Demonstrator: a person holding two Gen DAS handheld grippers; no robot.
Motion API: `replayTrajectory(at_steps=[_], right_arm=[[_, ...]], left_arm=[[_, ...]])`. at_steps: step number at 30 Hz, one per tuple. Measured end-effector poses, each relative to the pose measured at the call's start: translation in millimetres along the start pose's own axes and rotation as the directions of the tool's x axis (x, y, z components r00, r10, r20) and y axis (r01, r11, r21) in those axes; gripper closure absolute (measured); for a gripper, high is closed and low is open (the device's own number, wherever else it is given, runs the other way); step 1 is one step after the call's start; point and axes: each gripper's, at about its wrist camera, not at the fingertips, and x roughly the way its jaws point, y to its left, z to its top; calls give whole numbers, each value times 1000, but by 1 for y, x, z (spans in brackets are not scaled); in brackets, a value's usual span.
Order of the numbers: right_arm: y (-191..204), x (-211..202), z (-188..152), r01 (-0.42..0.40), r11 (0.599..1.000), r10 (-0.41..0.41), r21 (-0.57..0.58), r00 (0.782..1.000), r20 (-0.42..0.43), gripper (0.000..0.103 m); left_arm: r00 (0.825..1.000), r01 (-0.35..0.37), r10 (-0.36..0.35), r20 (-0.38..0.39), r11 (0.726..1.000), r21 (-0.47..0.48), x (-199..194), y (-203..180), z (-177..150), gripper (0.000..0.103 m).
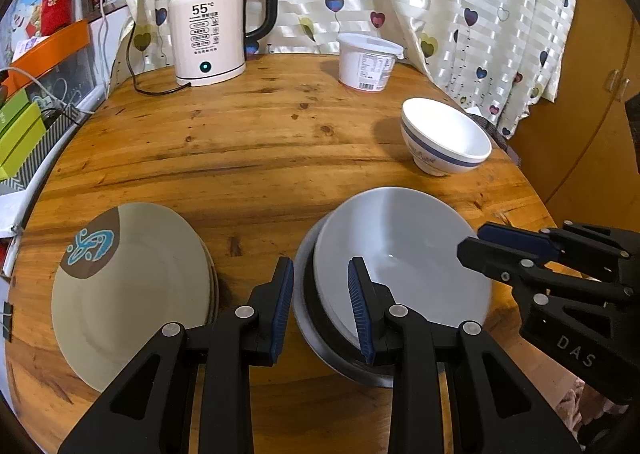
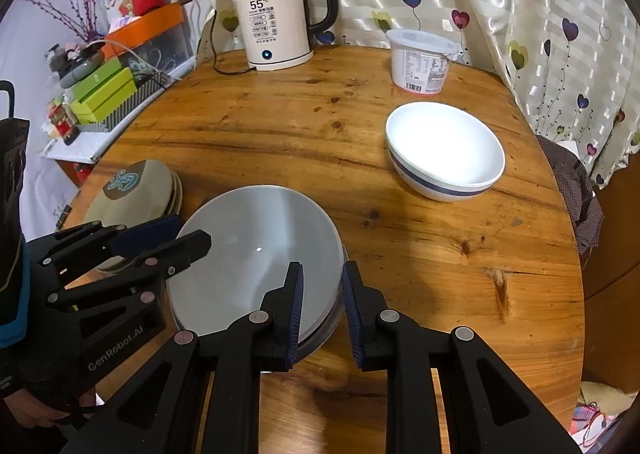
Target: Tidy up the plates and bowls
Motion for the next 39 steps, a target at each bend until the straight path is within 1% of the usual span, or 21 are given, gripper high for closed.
replayTrajectory(at_steps=[8, 13, 22, 25, 28, 31, 33, 35, 37, 39], right_arm=[[-2, -1, 0, -16, 1000, 16, 4, 1000, 5, 87], [-5, 0, -1, -17, 1000, 17, 22, 1000, 2, 87], [-10, -14, -3, -29, 998, 28, 51, 999, 30, 87], [-13, -20, -4, -43, 997, 40, 62, 998, 41, 86], [-18, -24, -7, -41, 996, 37, 78, 998, 50, 83], [-25, -26, -11, -37, 995, 33, 98, 998, 47, 80], [-27, -27, -12, -35, 994, 30, 106, 998, 48, 75], [-31, -31, -12, -34, 993, 27, 113, 998, 56, 70], [-34, -35, -12, -31, 992, 24, 118, 998, 67, 68], [-37, -38, -12, -31, 992, 22, 122, 997, 74, 68]], left_arm=[[1000, 13, -13, 2, 1000, 8, -2, -1, -1, 74], [1000, 5, -5, 6, 1000, -5, -4, 4, 0, 74], [1000, 10, -10, 15, 1000, -20, -11, 8, 1, 74], [999, 26, -25, 19, 1000, -16, -14, 7, 1, 74], [999, 53, -53, 14, 998, -16, -15, 7, 2, 74], [997, 73, -73, 4, 997, -36, -13, 8, 2, 74], [996, 85, -85, 13, 996, -37, -16, 6, 3, 68], [994, 103, -102, 30, 994, -31, -21, 4, 5, 55], [993, 115, -114, 37, 993, -20, -23, 0, 6, 52], [992, 119, -119, 38, 993, -6, -24, -3, 8, 52]])
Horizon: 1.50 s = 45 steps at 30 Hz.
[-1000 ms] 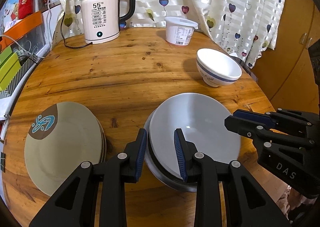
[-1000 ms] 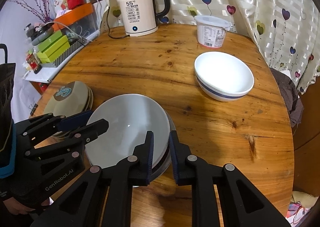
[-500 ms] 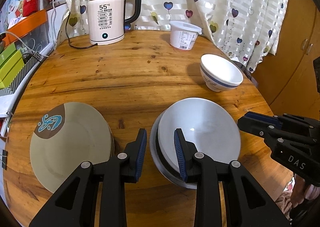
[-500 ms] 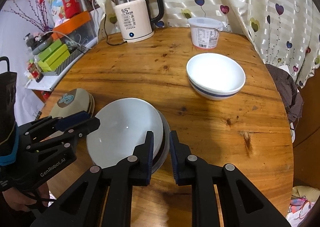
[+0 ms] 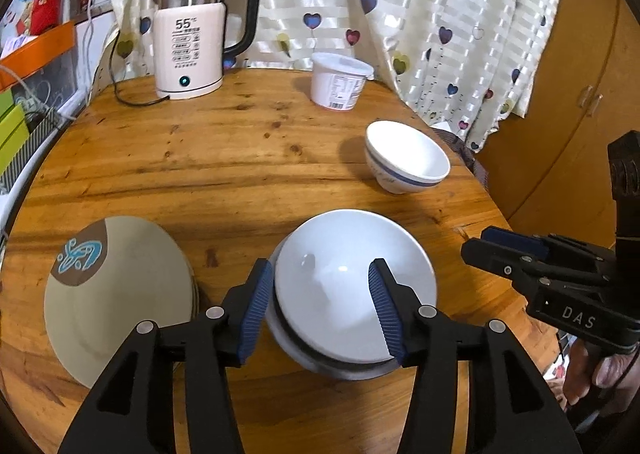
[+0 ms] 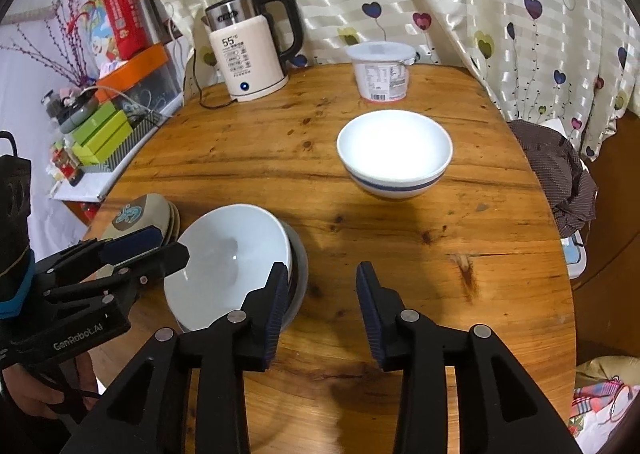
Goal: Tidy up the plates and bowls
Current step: 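Open the right tool off the nested bowls and move it to the white bowl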
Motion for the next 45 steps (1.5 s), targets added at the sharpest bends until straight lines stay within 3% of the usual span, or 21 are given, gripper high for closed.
replayTrajectory(at_steps=[10, 28, 40, 45], right_arm=[[-20, -3, 3, 12, 999, -12, 36, 1000, 12, 68], [-58, 5, 32, 39, 996, -42, 80, 998, 40, 68], [-93, 27, 61, 36, 991, -41, 131, 999, 36, 70], [-106, 45, 71, 26, 988, -28, 150, 1000, 8, 76]], left_arm=[[998, 55, -55, -33, 998, 16, 9, -9, 13, 48], [994, 86, -82, -66, 994, 71, 39, -32, 61, 48], [989, 90, -84, -120, 995, 49, 85, -38, 103, 48], [983, 105, -99, -155, 994, 32, 110, -38, 116, 48]])
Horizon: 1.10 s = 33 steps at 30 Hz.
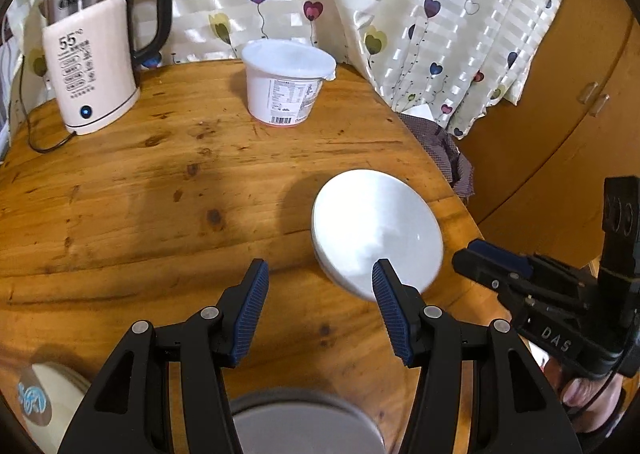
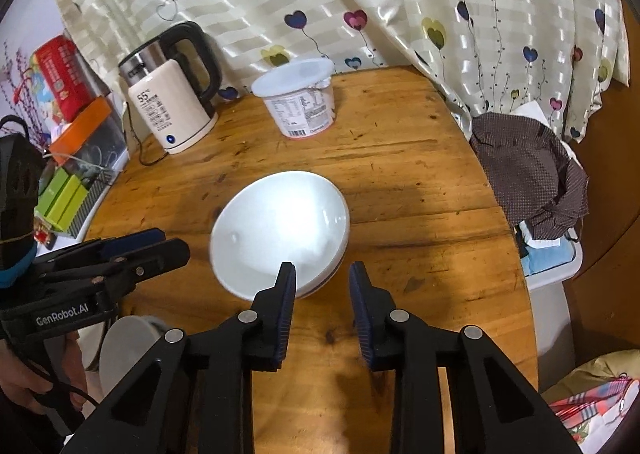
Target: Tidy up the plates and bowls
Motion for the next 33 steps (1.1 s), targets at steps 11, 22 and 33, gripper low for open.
replayTrajectory(at_steps=[11, 22, 33], right_arm=[[-7, 29, 11, -13, 1000, 14, 13, 999, -36, 85], [-9, 40, 15, 5, 1000, -5, 22, 999, -39, 88], [-10, 43, 16, 14, 1000, -13, 25, 999, -45, 89]], left_arm=[[997, 18, -20, -71, 999, -31, 36, 3, 13, 56], [992, 42, -42, -118, 999, -9, 54, -2, 13, 73], [992, 35, -36, -117, 999, -14, 54, -1, 11, 79]])
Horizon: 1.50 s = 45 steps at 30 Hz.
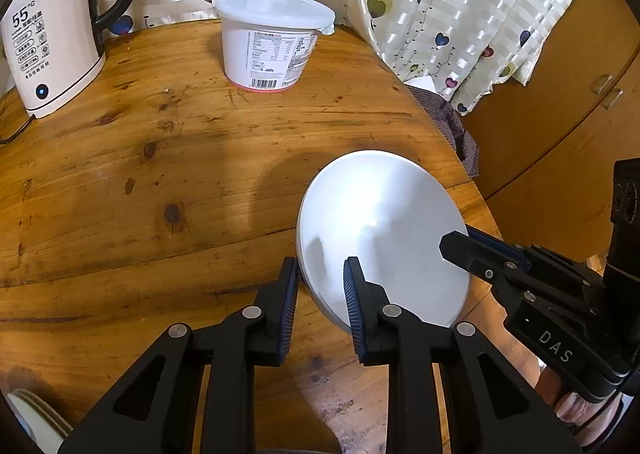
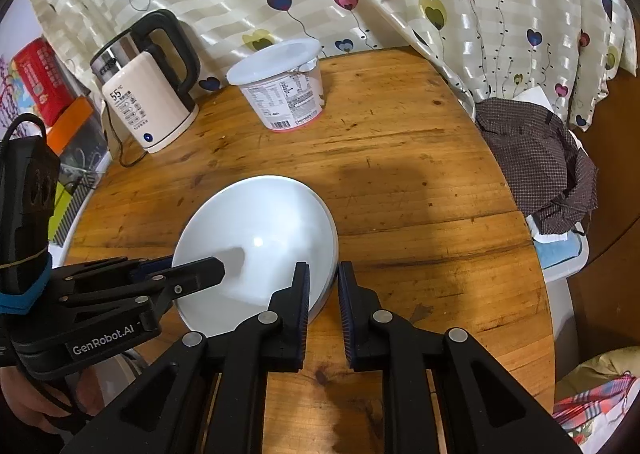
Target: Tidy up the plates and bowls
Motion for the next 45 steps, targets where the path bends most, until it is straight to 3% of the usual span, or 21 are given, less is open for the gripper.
replayTrajectory(at_steps=[16, 45], right_arm=[[21, -41, -2, 3, 999, -2, -33, 999, 54, 89], [101, -114, -54, -61, 989, 74, -137, 993, 92, 89]], left_arm=[[999, 3, -3, 44, 1000, 6, -39, -8, -8, 79], [990, -69, 71, 119, 997, -22, -135, 1, -81, 79]])
